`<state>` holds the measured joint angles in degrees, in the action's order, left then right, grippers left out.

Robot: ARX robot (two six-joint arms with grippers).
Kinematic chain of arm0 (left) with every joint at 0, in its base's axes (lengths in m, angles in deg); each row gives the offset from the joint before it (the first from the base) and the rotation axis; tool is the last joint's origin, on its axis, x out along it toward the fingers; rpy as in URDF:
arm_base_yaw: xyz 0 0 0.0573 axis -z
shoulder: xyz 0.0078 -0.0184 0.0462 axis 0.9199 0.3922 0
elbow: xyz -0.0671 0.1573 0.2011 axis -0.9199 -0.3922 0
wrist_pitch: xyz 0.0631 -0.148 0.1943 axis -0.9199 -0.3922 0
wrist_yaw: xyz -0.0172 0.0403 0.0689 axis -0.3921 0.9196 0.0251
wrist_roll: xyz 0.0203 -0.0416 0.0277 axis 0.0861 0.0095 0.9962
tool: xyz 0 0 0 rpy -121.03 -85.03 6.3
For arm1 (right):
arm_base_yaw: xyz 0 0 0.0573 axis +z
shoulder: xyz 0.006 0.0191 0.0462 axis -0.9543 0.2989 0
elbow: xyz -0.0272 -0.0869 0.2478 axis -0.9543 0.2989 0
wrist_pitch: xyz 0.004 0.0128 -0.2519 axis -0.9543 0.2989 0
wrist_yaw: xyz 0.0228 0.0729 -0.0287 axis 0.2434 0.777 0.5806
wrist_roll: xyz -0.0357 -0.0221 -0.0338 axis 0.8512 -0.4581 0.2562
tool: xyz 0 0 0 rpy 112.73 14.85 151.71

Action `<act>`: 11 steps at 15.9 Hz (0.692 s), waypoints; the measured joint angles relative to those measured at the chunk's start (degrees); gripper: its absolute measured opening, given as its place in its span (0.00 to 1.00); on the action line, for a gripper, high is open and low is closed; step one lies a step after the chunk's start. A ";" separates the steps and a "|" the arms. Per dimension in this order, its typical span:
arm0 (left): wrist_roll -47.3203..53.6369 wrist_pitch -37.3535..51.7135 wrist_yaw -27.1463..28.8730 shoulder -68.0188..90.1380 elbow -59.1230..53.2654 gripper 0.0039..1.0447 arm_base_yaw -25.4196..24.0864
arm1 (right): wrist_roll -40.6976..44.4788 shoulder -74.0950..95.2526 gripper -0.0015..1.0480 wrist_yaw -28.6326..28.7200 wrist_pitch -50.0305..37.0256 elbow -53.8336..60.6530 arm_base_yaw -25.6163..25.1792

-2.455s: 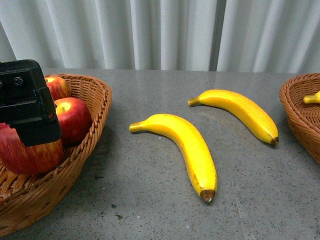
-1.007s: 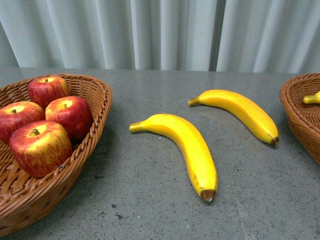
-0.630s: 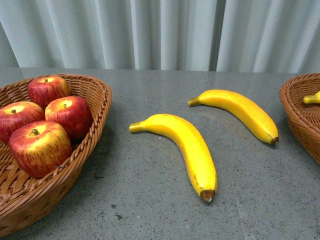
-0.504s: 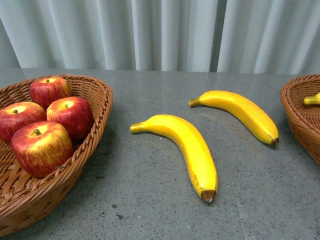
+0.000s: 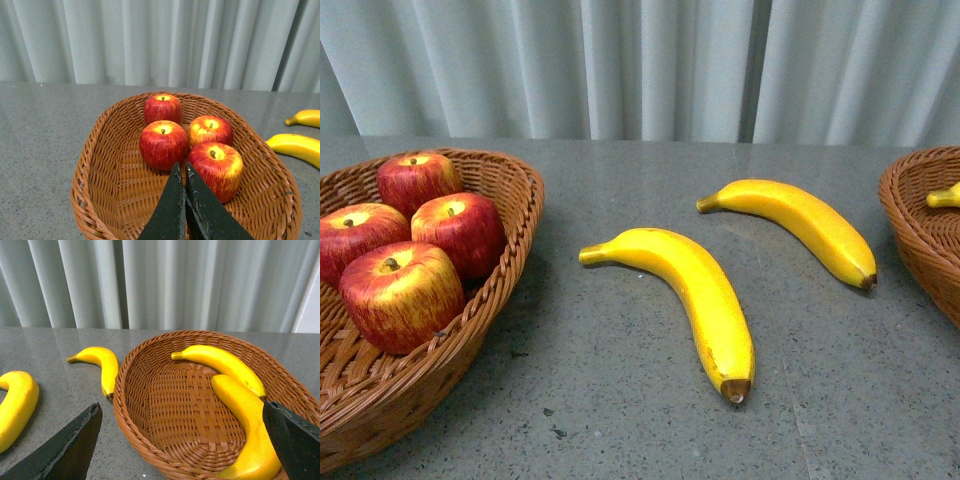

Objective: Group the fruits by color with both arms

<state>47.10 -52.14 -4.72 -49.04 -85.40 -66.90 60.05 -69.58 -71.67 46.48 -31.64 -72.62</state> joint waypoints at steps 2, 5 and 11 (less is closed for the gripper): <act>0.00 -0.02 0.00 0.00 0.00 0.01 0.00 | 0.00 0.00 0.94 0.02 0.00 0.02 0.00; -0.02 -0.02 0.00 0.00 0.00 0.26 0.00 | 0.00 0.00 0.94 0.00 0.00 0.00 0.00; 0.00 -0.02 0.00 0.00 0.00 0.95 0.00 | 0.00 0.00 0.94 0.00 0.00 0.00 0.00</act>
<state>47.10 -52.17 -4.72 -49.04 -85.40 -66.90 60.05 -69.58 -71.67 46.48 -31.64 -72.62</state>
